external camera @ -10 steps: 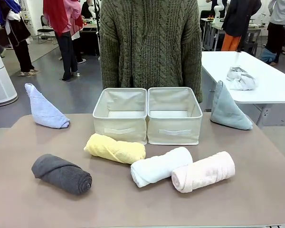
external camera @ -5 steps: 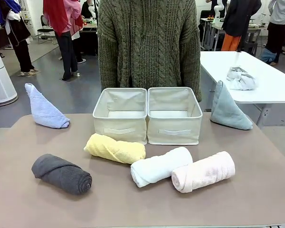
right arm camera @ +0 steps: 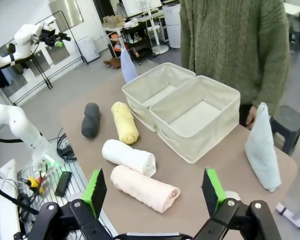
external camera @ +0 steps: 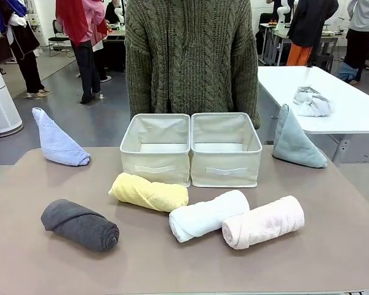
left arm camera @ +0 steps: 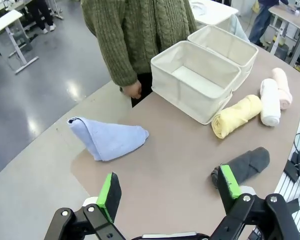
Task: Sort the towels based on their folding style.
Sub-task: Pick up one triangle-folded towel and place it in the left Fabric basket.
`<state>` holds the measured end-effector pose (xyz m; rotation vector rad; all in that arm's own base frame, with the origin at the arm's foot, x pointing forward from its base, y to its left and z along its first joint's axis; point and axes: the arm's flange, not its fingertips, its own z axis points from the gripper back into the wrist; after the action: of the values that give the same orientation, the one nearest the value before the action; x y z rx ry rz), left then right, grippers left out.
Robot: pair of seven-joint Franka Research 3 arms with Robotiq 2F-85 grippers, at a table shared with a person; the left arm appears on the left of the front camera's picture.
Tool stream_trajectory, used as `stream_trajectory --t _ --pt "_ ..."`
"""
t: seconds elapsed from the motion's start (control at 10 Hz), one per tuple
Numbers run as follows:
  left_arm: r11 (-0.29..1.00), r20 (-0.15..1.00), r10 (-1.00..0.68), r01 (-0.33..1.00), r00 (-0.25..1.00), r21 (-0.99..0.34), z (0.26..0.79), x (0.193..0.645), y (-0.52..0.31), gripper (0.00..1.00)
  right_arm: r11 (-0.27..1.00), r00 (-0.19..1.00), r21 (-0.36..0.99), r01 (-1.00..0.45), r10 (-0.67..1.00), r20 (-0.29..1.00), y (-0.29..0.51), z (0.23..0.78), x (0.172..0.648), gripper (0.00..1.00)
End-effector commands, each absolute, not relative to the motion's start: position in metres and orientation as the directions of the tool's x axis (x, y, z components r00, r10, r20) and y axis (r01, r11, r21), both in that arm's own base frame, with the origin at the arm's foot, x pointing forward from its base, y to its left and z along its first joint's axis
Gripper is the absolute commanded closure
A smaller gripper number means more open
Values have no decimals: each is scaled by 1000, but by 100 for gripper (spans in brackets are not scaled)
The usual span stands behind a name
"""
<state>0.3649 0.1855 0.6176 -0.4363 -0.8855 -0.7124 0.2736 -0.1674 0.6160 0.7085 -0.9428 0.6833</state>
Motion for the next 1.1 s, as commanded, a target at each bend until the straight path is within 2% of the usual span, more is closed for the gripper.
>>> stream_trajectory --t 0.0,1.0 --pt "693 830 -361 718 426 -67 617 371 186 0 571 423 242 -785 207 882 -165 614 283 0" --pt "693 830 -361 718 426 -67 617 371 186 0 571 423 242 -785 207 882 -165 614 283 0"
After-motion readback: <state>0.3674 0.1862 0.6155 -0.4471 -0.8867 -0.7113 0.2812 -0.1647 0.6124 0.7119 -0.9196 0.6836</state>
